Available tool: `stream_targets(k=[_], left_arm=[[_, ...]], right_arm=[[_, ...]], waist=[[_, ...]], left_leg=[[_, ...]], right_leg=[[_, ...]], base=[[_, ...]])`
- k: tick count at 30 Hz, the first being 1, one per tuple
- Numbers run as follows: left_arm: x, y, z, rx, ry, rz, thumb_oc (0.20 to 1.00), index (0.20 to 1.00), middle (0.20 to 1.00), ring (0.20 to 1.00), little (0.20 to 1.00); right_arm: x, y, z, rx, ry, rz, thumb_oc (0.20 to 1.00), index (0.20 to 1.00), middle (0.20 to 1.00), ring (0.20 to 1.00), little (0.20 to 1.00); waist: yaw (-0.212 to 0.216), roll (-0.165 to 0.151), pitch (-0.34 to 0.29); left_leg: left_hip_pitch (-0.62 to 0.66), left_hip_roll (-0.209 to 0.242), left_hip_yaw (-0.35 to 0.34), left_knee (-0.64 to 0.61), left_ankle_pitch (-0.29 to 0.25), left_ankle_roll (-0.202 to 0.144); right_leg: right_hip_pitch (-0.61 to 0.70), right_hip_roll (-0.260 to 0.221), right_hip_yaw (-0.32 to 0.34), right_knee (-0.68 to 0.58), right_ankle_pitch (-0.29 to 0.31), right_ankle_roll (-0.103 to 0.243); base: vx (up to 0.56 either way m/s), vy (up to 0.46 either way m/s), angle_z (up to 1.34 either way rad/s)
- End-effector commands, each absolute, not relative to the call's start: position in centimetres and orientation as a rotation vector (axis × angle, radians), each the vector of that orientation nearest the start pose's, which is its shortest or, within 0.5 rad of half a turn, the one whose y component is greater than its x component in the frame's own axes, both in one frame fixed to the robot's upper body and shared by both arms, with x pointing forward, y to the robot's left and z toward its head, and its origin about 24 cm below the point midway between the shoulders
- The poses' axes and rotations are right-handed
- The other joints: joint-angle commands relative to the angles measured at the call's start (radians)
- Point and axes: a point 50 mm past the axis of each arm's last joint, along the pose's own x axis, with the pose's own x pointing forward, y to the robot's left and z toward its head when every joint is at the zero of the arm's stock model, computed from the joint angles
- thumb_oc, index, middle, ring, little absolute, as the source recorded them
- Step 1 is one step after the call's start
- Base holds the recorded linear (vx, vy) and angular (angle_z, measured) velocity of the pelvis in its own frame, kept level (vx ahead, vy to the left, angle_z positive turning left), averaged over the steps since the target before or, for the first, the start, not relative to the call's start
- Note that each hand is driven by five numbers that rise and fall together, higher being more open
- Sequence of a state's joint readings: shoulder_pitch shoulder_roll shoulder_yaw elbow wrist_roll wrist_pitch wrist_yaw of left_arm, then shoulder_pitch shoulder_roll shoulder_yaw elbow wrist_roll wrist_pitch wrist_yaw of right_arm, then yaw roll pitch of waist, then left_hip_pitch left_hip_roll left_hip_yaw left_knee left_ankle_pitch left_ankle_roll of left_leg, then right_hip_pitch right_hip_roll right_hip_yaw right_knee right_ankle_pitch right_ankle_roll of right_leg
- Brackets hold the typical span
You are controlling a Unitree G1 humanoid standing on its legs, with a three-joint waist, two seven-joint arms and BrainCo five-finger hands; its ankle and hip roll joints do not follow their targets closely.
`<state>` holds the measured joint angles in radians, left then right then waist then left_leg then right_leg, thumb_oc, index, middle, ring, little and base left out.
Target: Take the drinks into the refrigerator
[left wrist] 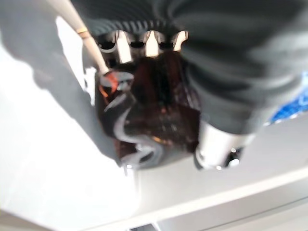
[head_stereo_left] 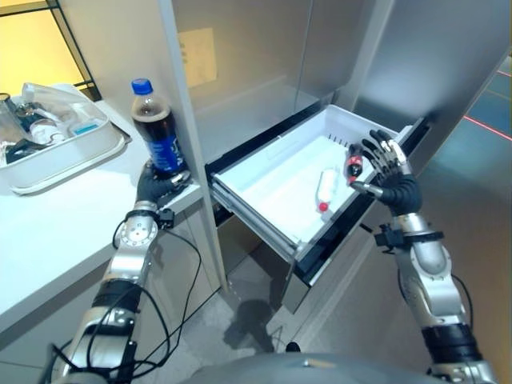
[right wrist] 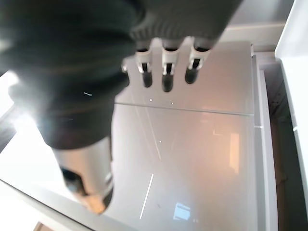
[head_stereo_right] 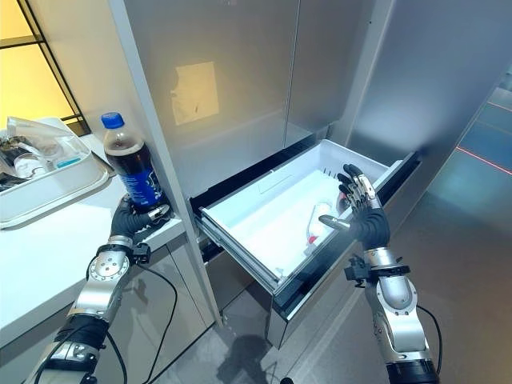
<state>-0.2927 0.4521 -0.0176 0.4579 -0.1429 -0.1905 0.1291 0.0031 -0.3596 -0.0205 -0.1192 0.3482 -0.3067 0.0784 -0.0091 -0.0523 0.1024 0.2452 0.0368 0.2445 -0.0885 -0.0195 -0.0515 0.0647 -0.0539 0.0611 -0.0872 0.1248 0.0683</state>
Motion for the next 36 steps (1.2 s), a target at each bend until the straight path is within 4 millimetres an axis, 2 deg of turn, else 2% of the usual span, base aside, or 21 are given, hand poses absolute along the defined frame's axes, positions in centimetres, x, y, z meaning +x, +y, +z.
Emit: stream_targets(k=[1, 5, 6, 7, 8, 10, 15, 21, 28, 32, 36], left_arm=[[32.6, 22.4, 9.3, 0.2, -0.206, 0.091, 0.2, 0.2, 0.2, 0.2, 0.2], [31.6, 22.8, 10.0, 0.155, -0.258, 0.079, 0.2, 0.2, 0.2, 0.2, 0.2], [30.6, 23.2, 10.3, 0.109, -0.294, 0.075, 0.2, 0.2, 0.2, 0.2, 0.2], [30.5, 23.2, 10.2, 0.108, -0.293, 0.075, 0.2, 0.2, 0.2, 0.2, 0.2], [29.5, 23.5, 11.1, 0.065, -0.349, 0.064, 0.2, 0.2, 0.2, 0.2, 0.2], [29.0, 23.6, 11.3, 0.044, -0.368, 0.061, 0.2, 0.2, 0.2, 0.2, 0.2], [26.2, 24.2, 12.8, -0.025, -0.472, 0.022, 0.2, 0.2, 0.2, 0.2, 0.2], [24.1, 24.0, 13.5, -0.068, -0.523, -0.052, 0.2, 0.2, 0.2, 0.2, 0.2], [22.9, 23.1, 13.9, -0.105, -0.546, -0.147, 0.2, 0.2, 0.2, 0.2, 0.2], [22.4, 22.4, 14.7, -0.06, -0.563, -0.242, 0.2, 0.2, 0.2, 0.2, 0.2], [22.3, 21.0, 14.5, -0.006, -0.51, -0.399, 0.2, 0.2, 0.2, 0.2, 0.2]], right_arm=[[24.1, -20.7, 14.9, -0.011, -0.612, 0.11, 1.0, 1.0, 1.0, 1.0, 1.0], [24.1, -21.1, 14.9, -0.025, -0.608, 0.094, 1.0, 1.0, 1.0, 1.0, 1.0], [24.1, -21.6, 14.9, -0.04, -0.607, 0.075, 1.0, 1.0, 1.0, 1.0, 1.0], [24.1, -21.5, 14.9, -0.04, -0.606, 0.076, 1.0, 1.0, 1.0, 1.0, 1.0], [24.1, -21.9, 14.9, -0.054, -0.607, 0.054, 1.0, 1.0, 1.0, 1.0, 1.0], [24.1, -22.1, 14.9, -0.059, -0.607, 0.045, 1.0, 1.0, 1.0, 1.0, 1.0], [24.1, -22.9, 14.7, -0.088, -0.6, 0.01, 1.0, 1.0, 1.0, 1.0, 1.0], [24.3, -23.7, 14.0, -0.102, -0.556, -0.003, 1.0, 1.0, 1.0, 1.0, 1.0], [24.8, -24.2, 13.6, -0.134, -0.516, 0.018, 1.0, 1.0, 1.0, 1.0, 1.0], [25.0, -24.3, 13.6, -0.136, -0.492, 0.074, 1.0, 1.0, 1.0, 1.0, 1.0], [25.8, -24.1, 13.1, -0.045, -0.416, 0.224, 1.0, 1.0, 1.0, 1.0, 1.0]], waist=[[-0.001, 0.022, 0.036], [0.005, 0.024, 0.036], [0.011, 0.022, 0.04], [0.01, 0.025, 0.037], [0.017, 0.023, 0.042], [0.019, 0.025, 0.04], [0.041, 0.02, 0.047], [0.059, 0.018, 0.053], [0.071, 0.015, 0.052], [0.079, 0.009, 0.052], [0.083, 0.002, 0.052]], left_leg=[[0.009, -0.021, -0.082, 0.006, -0.08, 0.043], [0.011, -0.02, -0.086, 0.005, -0.09, 0.044], [0.004, -0.02, -0.086, 0.007, -0.078, 0.044], [0.009, -0.019, -0.088, 0.006, -0.089, 0.045], [0.001, -0.02, -0.088, 0.008, -0.077, 0.044], [0.005, -0.02, -0.091, 0.006, -0.087, 0.045], [-0.012, -0.022, -0.095, 0.008, -0.073, 0.046], [-0.017, -0.023, -0.101, 0.01, -0.071, 0.048], [-0.017, -0.024, -0.108, 0.01, -0.072, 0.048], [-0.018, -0.022, -0.111, 0.011, -0.072, 0.046], [-0.015, -0.019, -0.109, 0.013, -0.071, 0.042]], right_leg=[[0.006, -0.019, -0.068, 0.138, -0.1, 0.056], [0.01, -0.019, -0.069, 0.138, -0.109, 0.057], [0.003, -0.02, -0.07, 0.139, -0.099, 0.054], [0.009, -0.019, -0.069, 0.138, -0.109, 0.057], [0.003, -0.022, -0.071, 0.138, -0.097, 0.054], [0.008, -0.021, -0.072, 0.137, -0.106, 0.056], [0.002, -0.028, -0.078, 0.131, -0.091, 0.052], [0.0, -0.031, -0.086, 0.132, -0.09, 0.052], [0.003, -0.032, -0.091, 0.131, -0.091, 0.05], [0.005, -0.031, -0.093, 0.13, -0.092, 0.048], [0.009, -0.029, -0.098, 0.128, -0.091, 0.047]], base=[[-0.05, -0.021, 0.0], [-0.01, -0.004, 0.0], [0.0, 0.0, 0.0], [-0.06, -0.024, -0.01], [0.0, 0.0, 0.0], [0.0, 0.0, 0.0], [-0.02, -0.006, 0.0], [0.0, 0.0, 0.0], [0.0, 0.0, 0.0], [0.0, -0.021, 0.05], [-0.01, -0.023, 0.02]])
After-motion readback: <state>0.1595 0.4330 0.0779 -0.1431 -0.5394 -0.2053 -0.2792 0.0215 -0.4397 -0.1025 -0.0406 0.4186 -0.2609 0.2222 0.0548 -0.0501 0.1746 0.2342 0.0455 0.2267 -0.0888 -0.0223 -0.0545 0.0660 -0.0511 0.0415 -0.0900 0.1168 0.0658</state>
